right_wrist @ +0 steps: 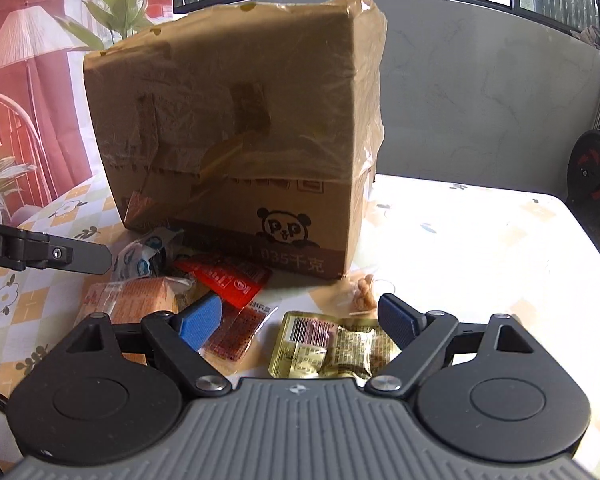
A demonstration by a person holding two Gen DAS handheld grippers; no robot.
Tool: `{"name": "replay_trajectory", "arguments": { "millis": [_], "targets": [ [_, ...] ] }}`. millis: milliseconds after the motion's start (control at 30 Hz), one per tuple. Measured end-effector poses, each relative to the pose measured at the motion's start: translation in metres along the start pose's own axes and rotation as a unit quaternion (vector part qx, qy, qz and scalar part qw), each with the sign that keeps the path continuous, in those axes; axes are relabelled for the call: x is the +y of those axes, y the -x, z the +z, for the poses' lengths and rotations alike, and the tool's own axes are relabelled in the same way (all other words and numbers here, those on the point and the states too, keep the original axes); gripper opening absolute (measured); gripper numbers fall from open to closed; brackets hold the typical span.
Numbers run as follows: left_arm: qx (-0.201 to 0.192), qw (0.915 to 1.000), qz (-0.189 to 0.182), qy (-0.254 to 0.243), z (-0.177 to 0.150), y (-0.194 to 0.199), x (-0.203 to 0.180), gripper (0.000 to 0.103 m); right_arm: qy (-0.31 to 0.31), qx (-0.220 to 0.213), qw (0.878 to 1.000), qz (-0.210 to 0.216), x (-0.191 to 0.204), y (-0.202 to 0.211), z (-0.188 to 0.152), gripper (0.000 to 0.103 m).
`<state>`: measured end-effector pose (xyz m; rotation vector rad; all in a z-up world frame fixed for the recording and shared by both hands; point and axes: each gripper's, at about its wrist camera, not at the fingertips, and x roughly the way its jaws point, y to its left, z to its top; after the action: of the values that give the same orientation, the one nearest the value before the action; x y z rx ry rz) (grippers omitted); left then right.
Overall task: Organize snacks
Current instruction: 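Withdraw both open tools from the box back to the table snacks, then grasp the blue-dotted white packet with the left tool while the right tool grasps the gold snack pack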
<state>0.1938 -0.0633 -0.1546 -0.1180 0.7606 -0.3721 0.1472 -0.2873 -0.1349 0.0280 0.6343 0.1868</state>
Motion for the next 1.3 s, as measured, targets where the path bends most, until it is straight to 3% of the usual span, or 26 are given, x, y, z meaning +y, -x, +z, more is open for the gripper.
{"name": "replay_trajectory", "arguments": {
  "millis": [400,767,933,1300],
  "targets": [
    [0.012,0.9995,0.027,-0.005,0.016,-0.031,0.005,0.086,-0.024,0.024,0.999,-0.025,-0.021,-0.007,-0.014,0.088],
    [0.014,0.9998,0.016,-0.006,0.024,-0.049,0.006,0.084,-0.054,0.058,0.997,-0.021,-0.032,-0.036,-0.011,0.089],
    [0.016,0.9997,0.015,-0.007,0.024,-0.052,0.009,0.083,-0.061,0.045,0.997,-0.028,-0.033,-0.04,-0.009,0.089],
    [0.027,0.9996,0.012,-0.004,0.021,-0.063,0.01,0.083,-0.016,0.056,0.997,-0.047,-0.013,-0.049,-0.014,0.097]
  ]
}}
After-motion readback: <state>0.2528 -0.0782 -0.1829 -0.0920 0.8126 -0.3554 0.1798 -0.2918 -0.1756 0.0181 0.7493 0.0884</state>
